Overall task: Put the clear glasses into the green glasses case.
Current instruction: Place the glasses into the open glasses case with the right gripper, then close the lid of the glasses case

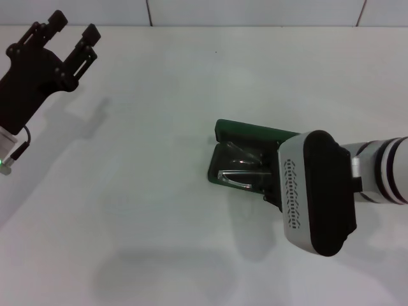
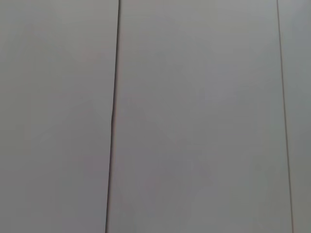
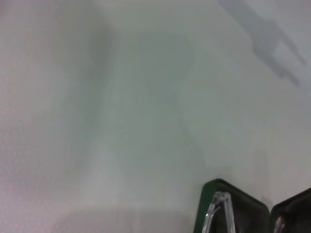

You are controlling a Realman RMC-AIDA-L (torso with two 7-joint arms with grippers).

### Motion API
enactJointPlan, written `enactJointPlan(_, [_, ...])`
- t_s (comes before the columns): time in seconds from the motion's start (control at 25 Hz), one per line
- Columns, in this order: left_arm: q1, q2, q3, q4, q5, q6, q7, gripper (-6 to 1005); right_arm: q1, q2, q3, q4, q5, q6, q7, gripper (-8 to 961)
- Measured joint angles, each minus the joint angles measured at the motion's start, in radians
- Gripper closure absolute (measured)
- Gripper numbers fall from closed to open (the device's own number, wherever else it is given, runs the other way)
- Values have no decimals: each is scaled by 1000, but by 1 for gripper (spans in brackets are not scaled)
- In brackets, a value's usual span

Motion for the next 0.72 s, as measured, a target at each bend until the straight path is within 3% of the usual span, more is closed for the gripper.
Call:
enactJointPlan(0.2, [1, 1, 0, 0, 0, 3, 0, 360, -3, 0, 27, -12, 56, 1, -6, 650])
enactJointPlan(0.48, [-1, 1, 0, 0, -1, 4, 0, 360, -5, -3, 108, -13, 253, -68, -88, 650])
enactJointPlan(0.72, [-9, -1, 0, 8, 5, 5, 0, 360, 33, 1, 141, 65, 296, -126, -92, 649])
